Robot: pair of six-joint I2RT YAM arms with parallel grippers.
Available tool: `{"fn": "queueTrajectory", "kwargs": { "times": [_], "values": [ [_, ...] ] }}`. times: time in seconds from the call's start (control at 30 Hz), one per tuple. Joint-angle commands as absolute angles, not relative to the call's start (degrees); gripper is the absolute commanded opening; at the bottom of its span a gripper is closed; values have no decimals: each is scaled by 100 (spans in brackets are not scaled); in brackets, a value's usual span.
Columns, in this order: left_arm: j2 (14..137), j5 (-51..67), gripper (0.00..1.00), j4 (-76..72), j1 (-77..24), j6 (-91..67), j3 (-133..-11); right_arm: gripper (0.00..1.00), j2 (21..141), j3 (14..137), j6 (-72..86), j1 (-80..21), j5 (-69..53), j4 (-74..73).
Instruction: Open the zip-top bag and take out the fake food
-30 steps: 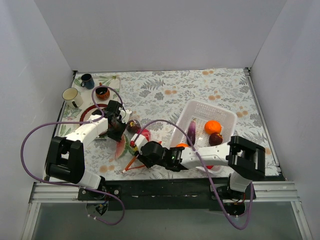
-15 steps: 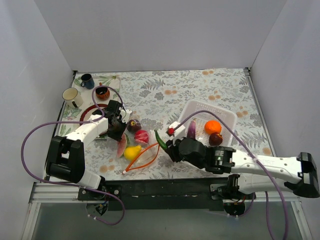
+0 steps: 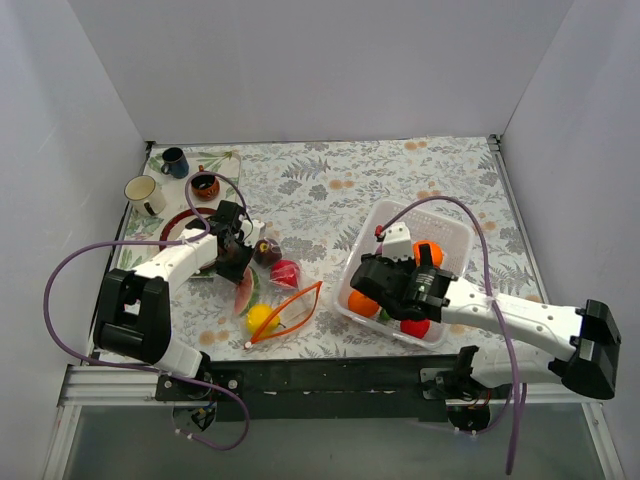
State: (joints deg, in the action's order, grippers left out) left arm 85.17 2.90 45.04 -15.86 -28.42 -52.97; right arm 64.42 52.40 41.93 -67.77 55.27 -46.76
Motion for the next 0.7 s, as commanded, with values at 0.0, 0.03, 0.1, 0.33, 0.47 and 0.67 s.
{"fn": "queueTrajectory", "kwargs": {
  "times": [0.0,0.03,0.1,0.33,0.47,0.67],
  "values": [
    [8359,273,0,4553,-1582,-2848,-5361,99,6907,5817,4300,-6557,6003,-5133],
    [8358,264,0,4561,-1591,-2848,-5370,99,6960,6053,4185,-6557,5959,-5055],
    [8341,246,0,4562,-1582,-2848,-5370,99,7022,6204,3538,-6696,5697,-4461],
    [8367,264,0,4518,-1591,-2857,-5335,66,7443,6029,1839,-7944,4660,-1971],
    [8385,272,0,4500,-1591,-2865,-5309,44,7900,5653,1433,-8200,3667,-916],
    [8358,272,0,4500,-1582,-2883,-5326,46,8550,5432,933,-8200,2147,570]
  ]
}}
